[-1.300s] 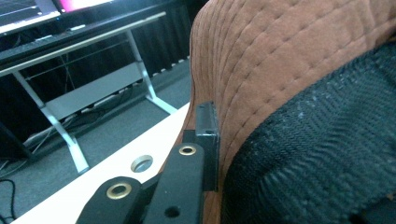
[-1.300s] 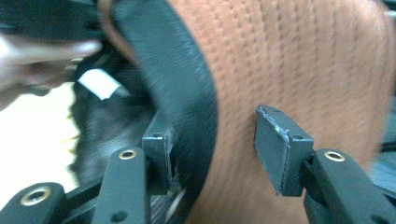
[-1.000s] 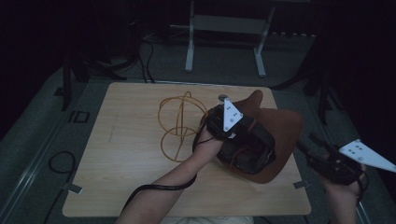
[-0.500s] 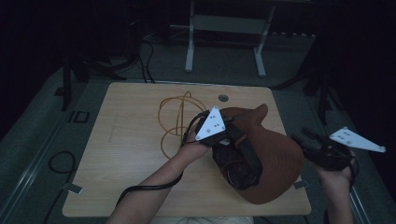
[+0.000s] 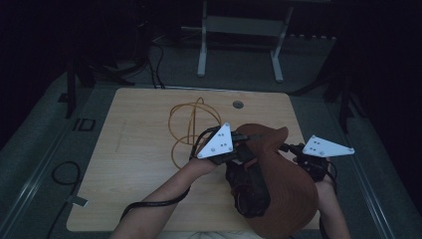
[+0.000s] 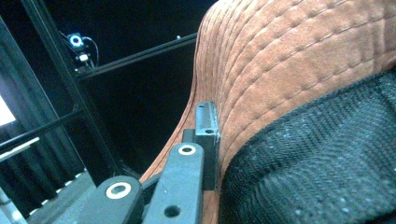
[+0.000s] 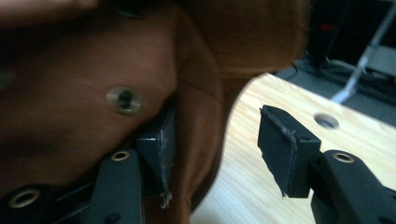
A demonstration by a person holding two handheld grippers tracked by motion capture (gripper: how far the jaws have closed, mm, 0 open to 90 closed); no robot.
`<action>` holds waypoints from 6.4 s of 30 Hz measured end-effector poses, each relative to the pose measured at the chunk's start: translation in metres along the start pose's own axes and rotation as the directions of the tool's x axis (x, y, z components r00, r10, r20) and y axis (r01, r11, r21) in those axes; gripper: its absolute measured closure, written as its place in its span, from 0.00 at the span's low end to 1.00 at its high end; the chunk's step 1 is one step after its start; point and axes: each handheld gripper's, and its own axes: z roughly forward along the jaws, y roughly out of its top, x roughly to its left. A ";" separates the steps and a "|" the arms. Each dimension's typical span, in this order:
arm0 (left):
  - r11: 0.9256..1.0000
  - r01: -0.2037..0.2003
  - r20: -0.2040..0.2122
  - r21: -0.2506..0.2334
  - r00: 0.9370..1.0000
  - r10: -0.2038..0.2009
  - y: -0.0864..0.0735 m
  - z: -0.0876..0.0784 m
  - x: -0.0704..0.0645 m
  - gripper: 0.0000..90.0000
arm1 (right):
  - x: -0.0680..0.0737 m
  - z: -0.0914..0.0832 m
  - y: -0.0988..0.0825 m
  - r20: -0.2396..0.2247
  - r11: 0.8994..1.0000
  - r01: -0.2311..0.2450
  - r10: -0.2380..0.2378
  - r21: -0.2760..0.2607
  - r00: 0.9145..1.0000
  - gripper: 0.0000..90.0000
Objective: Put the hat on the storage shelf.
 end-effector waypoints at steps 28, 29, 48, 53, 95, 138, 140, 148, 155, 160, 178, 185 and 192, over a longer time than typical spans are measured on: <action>0.995 -0.032 0.003 0.097 1.000 0.031 0.014 0.010 -0.012 0.89 | 0.016 0.018 0.010 -0.071 0.997 0.072 -0.075 -0.035 0.995 0.96; 0.995 -0.026 -0.006 0.099 1.000 0.027 0.015 0.010 -0.012 0.86 | 0.015 0.017 0.010 -0.075 0.997 0.066 -0.069 -0.031 0.995 0.97; 0.982 0.011 -0.105 0.188 0.994 0.009 0.024 -0.004 -0.001 0.41 | -0.004 -0.020 0.010 -0.010 0.991 -0.001 0.000 -0.132 1.000 0.98; 0.980 0.031 -0.140 0.195 0.990 -0.003 0.028 -0.016 0.004 0.39 | -0.010 -0.030 0.014 0.024 0.986 -0.015 0.019 -0.168 1.000 0.97; 0.890 0.419 -0.622 0.179 0.749 -0.228 -0.100 -0.246 -0.066 0.10 | -0.051 0.082 0.152 0.021 0.974 -0.004 0.009 -0.227 1.000 0.97; 0.848 0.516 -0.669 0.121 0.674 -0.314 -0.128 -0.270 -0.067 0.12 | 0.029 0.234 0.147 -0.272 0.992 0.106 -0.084 0.069 0.959 0.20; 0.848 0.516 -0.669 0.120 0.674 -0.315 -0.128 -0.270 -0.067 0.12 | 0.028 0.231 0.148 -0.274 0.993 0.097 -0.077 0.060 0.959 0.20; 0.847 0.515 -0.673 0.129 0.673 -0.306 -0.131 -0.268 -0.068 0.11 | 0.016 0.212 0.143 -0.231 0.997 0.072 -0.065 0.021 0.971 0.16; 0.847 0.512 -0.674 0.139 0.676 -0.298 -0.134 -0.266 -0.068 0.11 | 0.010 0.198 0.129 -0.196 0.993 0.114 -0.109 0.014 0.974 0.16; 0.846 0.513 -0.672 0.148 0.680 -0.295 -0.136 -0.264 -0.069 0.11 | 0.002 0.186 0.116 -0.189 0.994 0.109 -0.101 0.033 0.977 0.16; 0.838 0.520 -0.663 0.165 0.687 -0.296 -0.139 -0.261 -0.070 0.11 | -0.051 0.119 0.047 -0.061 0.999 0.010 -0.007 0.046 0.998 0.16; 0.833 0.525 -0.663 0.172 0.688 -0.296 -0.141 -0.260 -0.070 0.11 | -0.062 0.100 0.017 -0.016 0.997 -0.021 0.022 0.072 1.000 0.16; 0.821 0.539 -0.661 0.188 0.688 -0.300 -0.141 -0.259 -0.070 0.11 | -0.069 0.090 -0.009 0.007 0.995 -0.052 0.051 0.083 0.999 0.16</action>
